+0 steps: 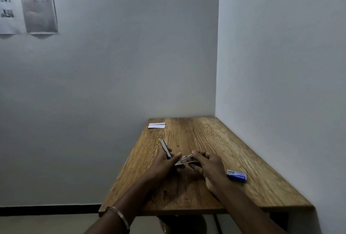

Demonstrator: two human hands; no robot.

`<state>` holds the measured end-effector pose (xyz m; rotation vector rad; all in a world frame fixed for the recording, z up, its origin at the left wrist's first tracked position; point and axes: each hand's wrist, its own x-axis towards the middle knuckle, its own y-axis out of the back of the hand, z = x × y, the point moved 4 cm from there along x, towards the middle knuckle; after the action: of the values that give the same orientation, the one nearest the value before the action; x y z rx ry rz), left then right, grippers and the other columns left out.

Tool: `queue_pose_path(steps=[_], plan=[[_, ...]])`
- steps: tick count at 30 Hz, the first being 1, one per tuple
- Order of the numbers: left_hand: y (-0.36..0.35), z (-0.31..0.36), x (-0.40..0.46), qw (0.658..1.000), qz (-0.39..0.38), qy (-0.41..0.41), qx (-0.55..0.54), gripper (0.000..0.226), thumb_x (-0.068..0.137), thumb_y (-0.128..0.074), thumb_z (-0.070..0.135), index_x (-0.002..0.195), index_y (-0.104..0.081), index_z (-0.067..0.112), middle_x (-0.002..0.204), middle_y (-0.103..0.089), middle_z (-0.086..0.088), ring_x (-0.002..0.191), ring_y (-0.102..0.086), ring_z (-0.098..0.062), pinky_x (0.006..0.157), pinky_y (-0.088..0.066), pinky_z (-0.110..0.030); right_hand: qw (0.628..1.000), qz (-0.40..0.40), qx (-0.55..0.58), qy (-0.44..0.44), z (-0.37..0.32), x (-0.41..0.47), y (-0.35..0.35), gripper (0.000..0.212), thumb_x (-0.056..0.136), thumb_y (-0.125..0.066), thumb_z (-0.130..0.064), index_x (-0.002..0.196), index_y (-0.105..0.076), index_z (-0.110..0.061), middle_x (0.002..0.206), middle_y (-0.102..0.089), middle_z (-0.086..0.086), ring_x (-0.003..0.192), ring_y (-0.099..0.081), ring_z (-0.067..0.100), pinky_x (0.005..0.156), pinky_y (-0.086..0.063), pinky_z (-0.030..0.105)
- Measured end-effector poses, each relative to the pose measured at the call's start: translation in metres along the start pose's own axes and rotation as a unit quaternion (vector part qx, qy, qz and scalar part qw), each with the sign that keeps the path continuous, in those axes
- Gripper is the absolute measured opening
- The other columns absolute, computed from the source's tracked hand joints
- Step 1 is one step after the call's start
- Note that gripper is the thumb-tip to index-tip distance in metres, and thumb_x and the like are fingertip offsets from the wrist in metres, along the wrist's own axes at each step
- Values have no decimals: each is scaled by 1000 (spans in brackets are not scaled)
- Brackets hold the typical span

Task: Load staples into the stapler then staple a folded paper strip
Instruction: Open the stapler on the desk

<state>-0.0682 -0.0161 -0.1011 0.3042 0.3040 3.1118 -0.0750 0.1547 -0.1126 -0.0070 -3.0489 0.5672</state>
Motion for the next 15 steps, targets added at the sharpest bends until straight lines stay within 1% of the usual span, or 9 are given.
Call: queue_pose_path(steps=[2, 3, 5, 7, 10, 12, 15], plan=[[-2, 1, -3, 1000, -13, -2, -19, 37, 90, -68, 18, 115, -40, 13, 99, -70, -11, 79, -75, -18, 62, -56, -19, 1000, 8, 21, -2, -1, 0, 1, 15, 87, -72, -6, 100, -67, -1, 93, -75, 17, 83, -77, 22, 64, -61, 27], [-2, 1, -3, 999, -15, -8, -36, 37, 90, -69, 13, 113, -40, 12, 98, -71, -13, 81, -76, -21, 63, -57, -21, 1000, 9, 25, -1, -2, -1, 0, 18, 87, -72, -7, 103, -66, -2, 97, -74, 18, 86, -76, 22, 66, -61, 27], [-3, 2, -4, 999, -5, -32, -43, 32, 89, -69, 10, 107, -42, 11, 94, -74, -15, 82, -76, -24, 64, -57, -22, 1000, 6, 17, 1, -2, -1, -1, 26, 88, -73, -10, 110, -62, -3, 102, -73, 18, 93, -74, 24, 71, -61, 28], [-2, 2, -4, 998, 6, -53, -38, 28, 87, -71, 11, 101, -46, 11, 87, -76, -11, 81, -75, -25, 65, -59, -25, 1000, 2, 2, -6, -1, -1, -4, 34, 87, -74, -14, 115, -59, -2, 107, -71, 18, 97, -73, 26, 76, -62, 32], [-2, 3, -5, 996, -5, -84, -39, 22, 85, -74, 11, 91, -54, 14, 86, -75, -13, 83, -75, -28, 70, -61, -30, 1000, 15, -5, -13, 1, -1, -7, 36, 87, -75, -13, 116, -59, 0, 109, -70, 20, 96, -73, 26, 78, -62, 34], [-2, 2, -5, 995, -21, -94, -33, 25, 82, -76, 11, 93, -53, 13, 92, -76, -14, 87, -75, -29, 71, -60, -29, 1000, 27, -3, -13, 0, 0, -6, 37, 87, -74, -10, 119, -58, 0, 107, -71, 20, 94, -74, 26, 79, -62, 34], [-2, 0, -2, 995, -30, -82, -37, 37, 81, -79, 12, 104, -50, 4, 97, -76, -11, 91, -75, -25, 72, -59, -26, 999, 31, 11, -15, -1, 1, -3, 38, 87, -72, -6, 122, -56, 0, 109, -69, 22, 93, -74, 26, 78, -62, 33]])
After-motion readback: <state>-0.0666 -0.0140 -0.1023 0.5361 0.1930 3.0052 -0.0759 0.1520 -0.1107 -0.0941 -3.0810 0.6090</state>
